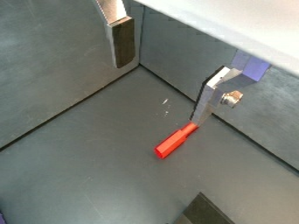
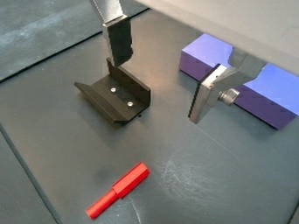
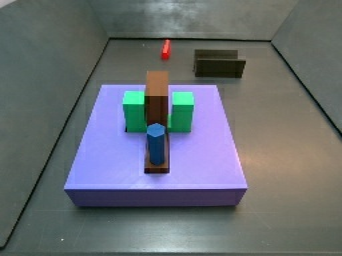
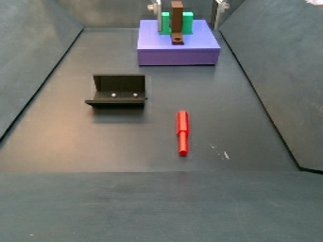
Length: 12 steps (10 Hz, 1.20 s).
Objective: Pick up the red object. Move up. Place the red object on the fixture. Regrasp the red object. Move to above the board. Insert the red object.
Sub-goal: Pick up the red object.
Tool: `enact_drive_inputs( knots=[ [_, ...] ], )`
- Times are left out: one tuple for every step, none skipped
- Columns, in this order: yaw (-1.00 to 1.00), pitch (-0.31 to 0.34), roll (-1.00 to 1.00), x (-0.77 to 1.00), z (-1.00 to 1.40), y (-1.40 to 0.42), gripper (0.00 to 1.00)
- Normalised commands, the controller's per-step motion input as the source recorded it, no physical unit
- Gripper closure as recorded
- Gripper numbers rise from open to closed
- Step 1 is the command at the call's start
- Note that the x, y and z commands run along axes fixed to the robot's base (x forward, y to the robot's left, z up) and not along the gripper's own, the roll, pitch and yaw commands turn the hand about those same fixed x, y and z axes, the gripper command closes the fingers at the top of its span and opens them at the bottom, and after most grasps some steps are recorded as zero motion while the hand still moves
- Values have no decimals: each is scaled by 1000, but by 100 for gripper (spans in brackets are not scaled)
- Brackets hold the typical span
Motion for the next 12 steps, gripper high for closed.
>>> enact_drive_inputs(
  knots=[
    [0,4,0,37,-251,540,0],
    [-63,19,-106,23,-431,854,0],
    [-71,27,-156,37,-503,820,0],
    [-146,0,-240,0,-569,660,0],
    [-229,0,-273,0,-609,343,0],
    [-169,0,-254,80,-477,134,0],
    [-137,-14,-230,0,-311,131,0],
    [-151,-54,-243,0,-320,57,0],
    [-246,0,-236,3,-446,0,0],
    [-186,0,-131,211,-549,-94,0],
    [-86,0,-169,197,-580,-137,0],
    [-54,0,-149,234,-603,-157,0]
  ],
)
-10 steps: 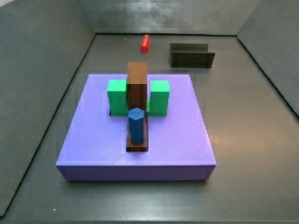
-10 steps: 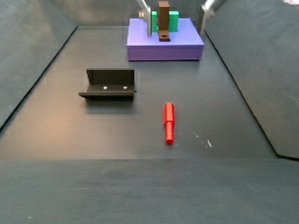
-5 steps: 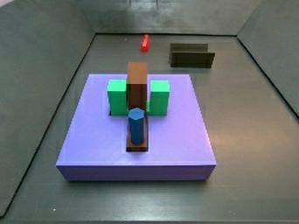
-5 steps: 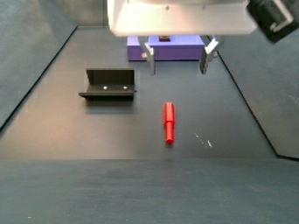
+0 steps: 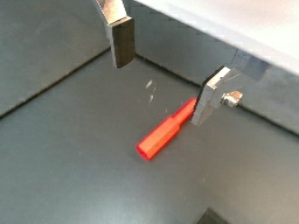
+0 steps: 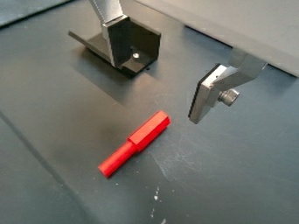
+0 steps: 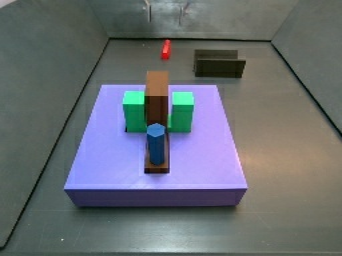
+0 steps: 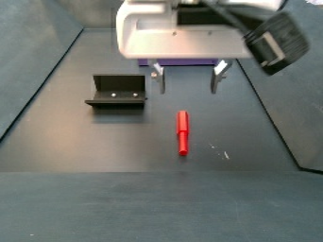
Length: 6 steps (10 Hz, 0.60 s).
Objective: Pick up the red object. Move up. Place the red object on the fixture. Regrasp the red object. Move to above the board. Insert the red object.
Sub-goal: Pick up the red object.
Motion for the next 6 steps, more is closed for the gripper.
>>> enact_drive_inputs(
  knots=[
    [0,-41,-111,100,-586,-29,0],
    [0,-43,-41,0,-503,0,0],
    [0,-27,-26,-14,-420,23,0],
    [0,-31,-66,0,-463,0,0],
    [0,-56,-123,37,-469,-23,0],
    [0,-63,-151,20,-423,0,0]
  ],
)
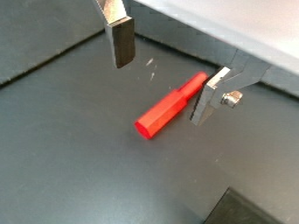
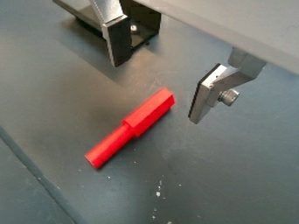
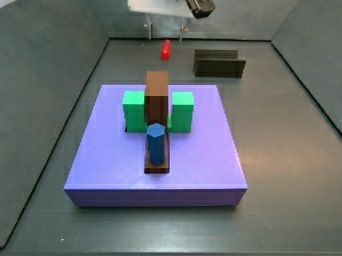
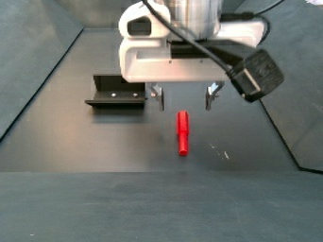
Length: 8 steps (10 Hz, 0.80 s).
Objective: Pick up the red object. Move up. Place the red object on the fixture. Regrasp the red object. Move to above the board. Insert the red object.
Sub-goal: Pick up the red object.
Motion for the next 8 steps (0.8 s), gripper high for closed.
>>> enact_drive_inputs(
  knots=[
    [0,-36,-169,40,-371,0,0],
    [0,-24,-160,0,-317,0,0],
    [0,0,-164,0,-246,0,0],
    [0,0,-171,0,-223,0,0],
    [0,-10,-180,0,-194,0,0],
    [0,-43,-206,0,-223,0,0],
    [0,-56,-216,0,-243,0,0],
    [0,-54,-184,-29,-214,0,0]
  ],
)
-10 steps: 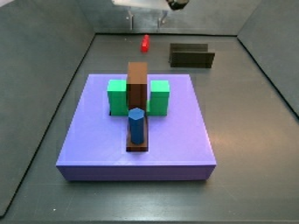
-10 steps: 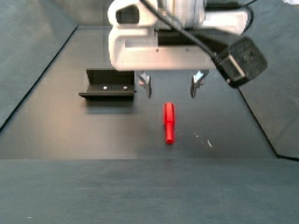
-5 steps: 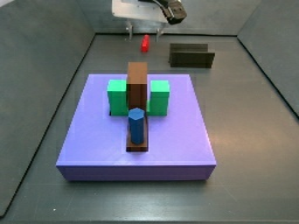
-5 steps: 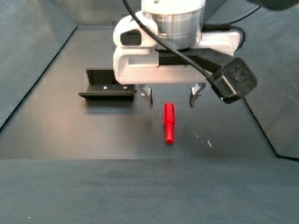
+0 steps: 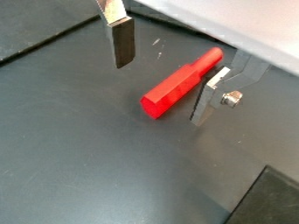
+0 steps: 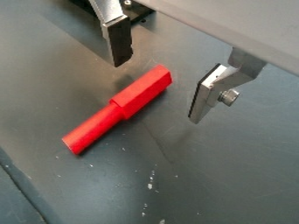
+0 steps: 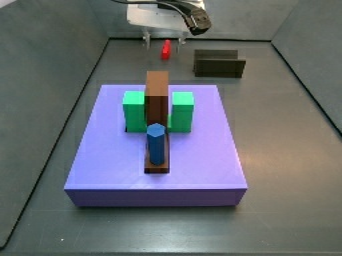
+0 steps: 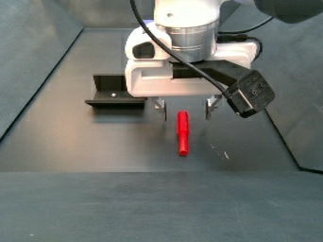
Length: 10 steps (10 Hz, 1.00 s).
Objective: Pick up the red object. Move up. Place the red object on the fixture. Regrasp the red object. Move to above the board. Insert the red object.
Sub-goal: Pick up the red object.
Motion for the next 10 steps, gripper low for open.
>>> enact_drive_inputs(
  knots=[
    [0,-61,-183,-34,-214,0,0],
    [0,-61,-159,-46,-183,0,0],
    [0,-49,-159,0,-174,0,0],
    [0,-46,-157,0,-151,0,0],
    [0,-51,-163,0,-163,0,0],
    [0,-80,-187,0,-177,0,0],
    [0,-114,-189,0,-180,0,0],
    [0,-119,-187,0,-120,0,0],
    [0,-60,-117,0,-51,0,0],
    [0,0,0,0,0,0,0]
  ],
)
